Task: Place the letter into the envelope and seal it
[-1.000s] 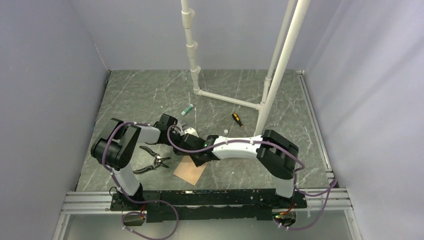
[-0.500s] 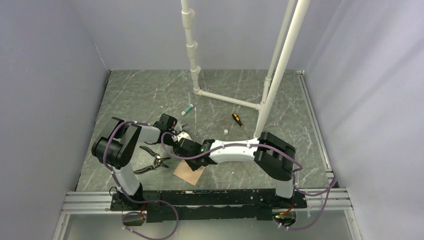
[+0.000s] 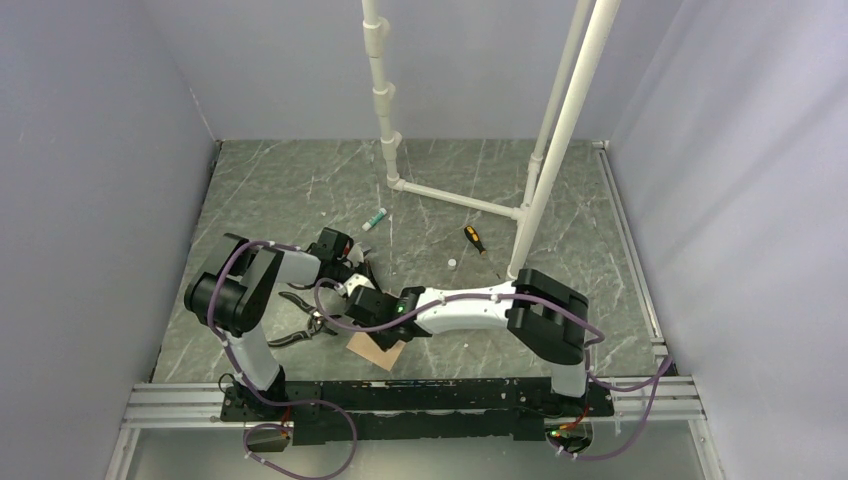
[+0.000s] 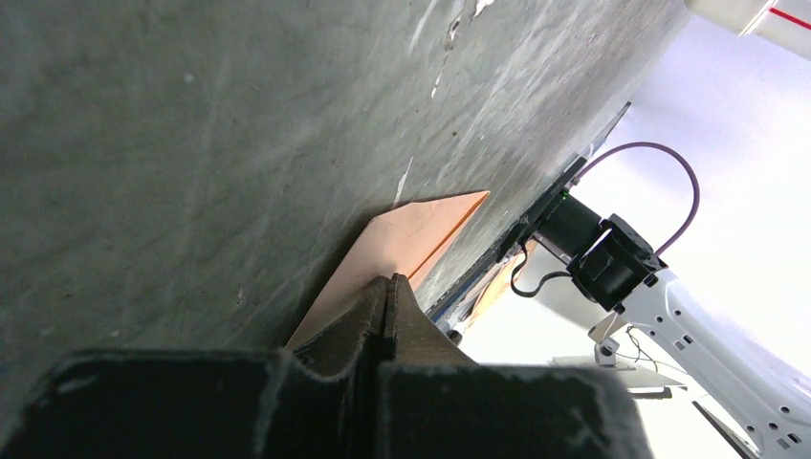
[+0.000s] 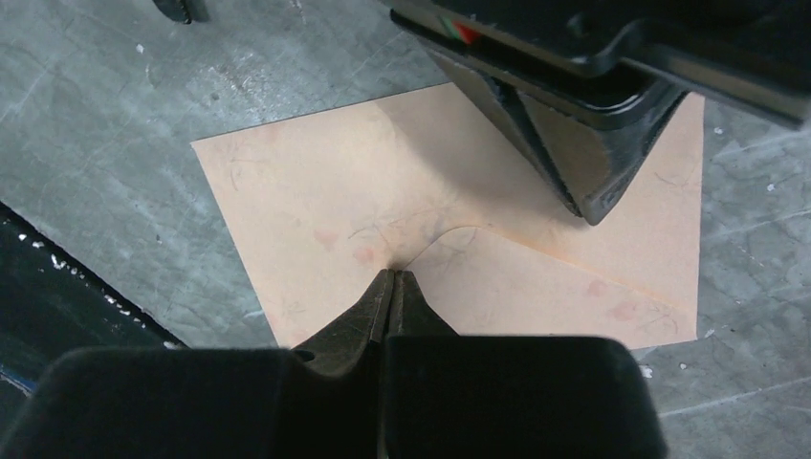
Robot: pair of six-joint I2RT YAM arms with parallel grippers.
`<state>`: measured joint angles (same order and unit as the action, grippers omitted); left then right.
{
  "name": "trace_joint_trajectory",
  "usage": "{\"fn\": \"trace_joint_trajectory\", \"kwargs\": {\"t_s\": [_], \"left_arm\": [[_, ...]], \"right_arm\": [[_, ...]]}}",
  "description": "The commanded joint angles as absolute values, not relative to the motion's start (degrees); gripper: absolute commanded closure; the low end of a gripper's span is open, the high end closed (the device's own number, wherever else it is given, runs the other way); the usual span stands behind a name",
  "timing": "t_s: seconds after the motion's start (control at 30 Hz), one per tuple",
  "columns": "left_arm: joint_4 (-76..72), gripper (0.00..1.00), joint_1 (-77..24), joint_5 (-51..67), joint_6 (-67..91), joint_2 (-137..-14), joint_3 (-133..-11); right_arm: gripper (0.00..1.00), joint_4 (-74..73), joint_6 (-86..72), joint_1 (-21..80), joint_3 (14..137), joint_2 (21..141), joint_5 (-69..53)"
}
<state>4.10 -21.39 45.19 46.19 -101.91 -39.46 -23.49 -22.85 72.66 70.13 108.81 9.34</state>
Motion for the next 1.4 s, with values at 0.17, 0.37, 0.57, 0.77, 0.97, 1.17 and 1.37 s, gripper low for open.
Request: {"fn": "trace_joint_trajectory", "kwargs": {"t_s": [0.17, 0.37, 0.57, 0.77, 0.97, 1.17, 1.37], "left_arm": [[11.48, 0.98, -22.32, 28.58, 41.19, -106.26, -35.81], [12.50, 0.98, -22.32, 29.22, 41.66, -104.06, -36.42], [13.68, 0.96, -22.32, 30.27, 41.63, -100.25, -37.28], [19.40, 0.72, -22.32, 32.09, 40.63, -92.29, -42.63], [26.69, 0.36, -22.32, 27.96, 40.61, -83.88, -47.16], [35.78, 0.21, -22.32, 16.51, 40.79, -79.18, -46.84], [35.60, 0.19, -23.50, 16.65, 42.52, -76.19, -41.51]], "right_arm": [[1.00, -25.92, -23.20, 73.74, 66.20, 104.42, 5.48], [1.00, -26.07, -22.67, 73.74, 65.11, 102.88, 4.13], [1.00, -25.34, -26.38, 73.60, 63.66, 99.18, 9.22], [1.00, -29.79, -34.45, 71.26, 65.56, 96.41, 17.74], [1.00, -33.50, -40.55, 69.54, 66.15, 96.83, 20.03], [1.00, -32.78, -42.83, 66.56, 62.74, 94.51, 18.41], [1.00, -31.03, -42.92, 65.26, 61.01, 92.90, 16.84]]}}
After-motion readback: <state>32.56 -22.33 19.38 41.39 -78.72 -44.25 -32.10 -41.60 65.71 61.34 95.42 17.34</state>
